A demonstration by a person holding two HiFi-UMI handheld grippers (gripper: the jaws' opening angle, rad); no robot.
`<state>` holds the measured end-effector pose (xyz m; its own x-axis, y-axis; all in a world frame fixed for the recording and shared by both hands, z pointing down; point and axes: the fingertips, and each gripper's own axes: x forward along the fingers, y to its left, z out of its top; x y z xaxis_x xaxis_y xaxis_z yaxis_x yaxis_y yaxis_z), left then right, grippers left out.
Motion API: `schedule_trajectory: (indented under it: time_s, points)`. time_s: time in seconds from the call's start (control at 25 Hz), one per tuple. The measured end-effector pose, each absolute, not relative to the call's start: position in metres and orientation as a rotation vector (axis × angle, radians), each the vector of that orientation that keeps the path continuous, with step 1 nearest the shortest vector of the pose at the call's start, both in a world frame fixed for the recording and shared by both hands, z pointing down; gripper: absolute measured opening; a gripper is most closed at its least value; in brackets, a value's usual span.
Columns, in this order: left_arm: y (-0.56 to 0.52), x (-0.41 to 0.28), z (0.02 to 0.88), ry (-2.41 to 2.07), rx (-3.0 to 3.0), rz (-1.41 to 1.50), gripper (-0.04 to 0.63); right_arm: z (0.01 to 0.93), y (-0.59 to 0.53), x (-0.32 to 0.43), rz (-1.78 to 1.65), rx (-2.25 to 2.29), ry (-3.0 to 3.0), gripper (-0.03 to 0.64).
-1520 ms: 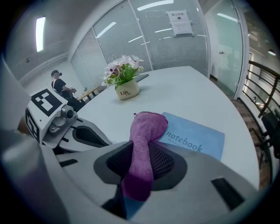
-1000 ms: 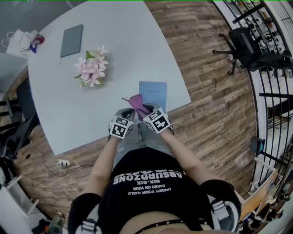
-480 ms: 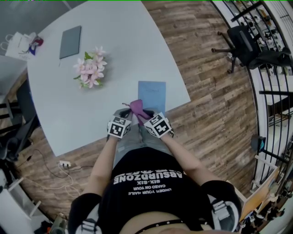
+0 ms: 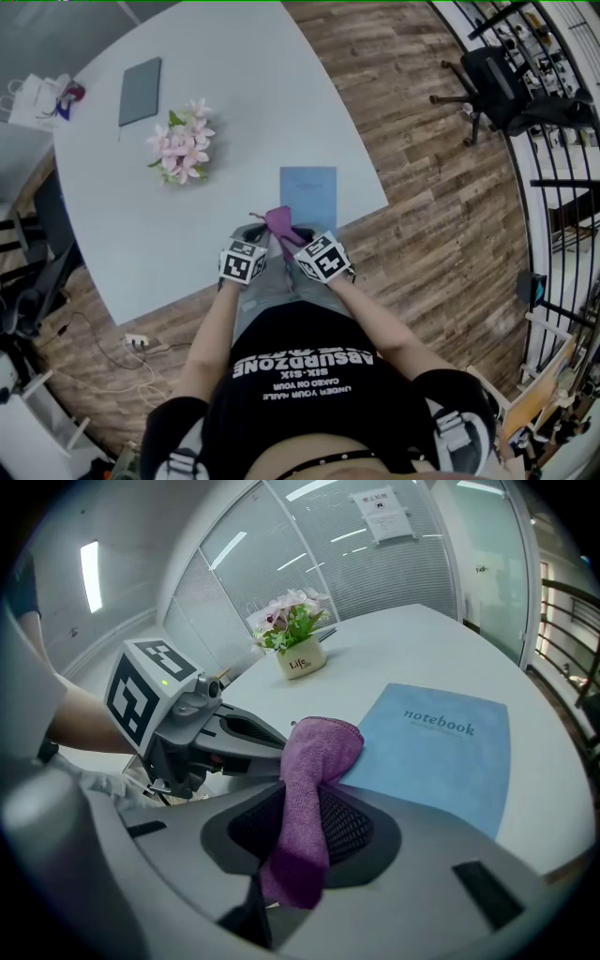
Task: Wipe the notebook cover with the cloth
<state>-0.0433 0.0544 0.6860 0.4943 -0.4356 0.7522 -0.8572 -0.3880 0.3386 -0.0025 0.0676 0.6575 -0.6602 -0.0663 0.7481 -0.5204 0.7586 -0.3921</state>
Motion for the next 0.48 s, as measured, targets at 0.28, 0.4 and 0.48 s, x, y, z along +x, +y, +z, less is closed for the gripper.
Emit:
schedule_trajectory:
  time_s: [0.28, 0.4, 0.48]
  points:
    - [0.056, -0.042, 0.686, -1.056, 2.011, 0.752, 0.015, 0.658, 0.070, 0.007, 0.781, 0.440, -2.192, 0.117]
    - [0.055, -0.039, 0.684, -1.050, 2.018, 0.751, 0.015, 0.658, 0.072, 0.014, 0.795, 0.455, -2.192, 0.117]
    - [0.054, -0.037, 0.683, -1.045, 2.025, 0.750, 0.015, 0.658, 0.072, 0.019, 0.806, 0.469, -2.193, 0.117]
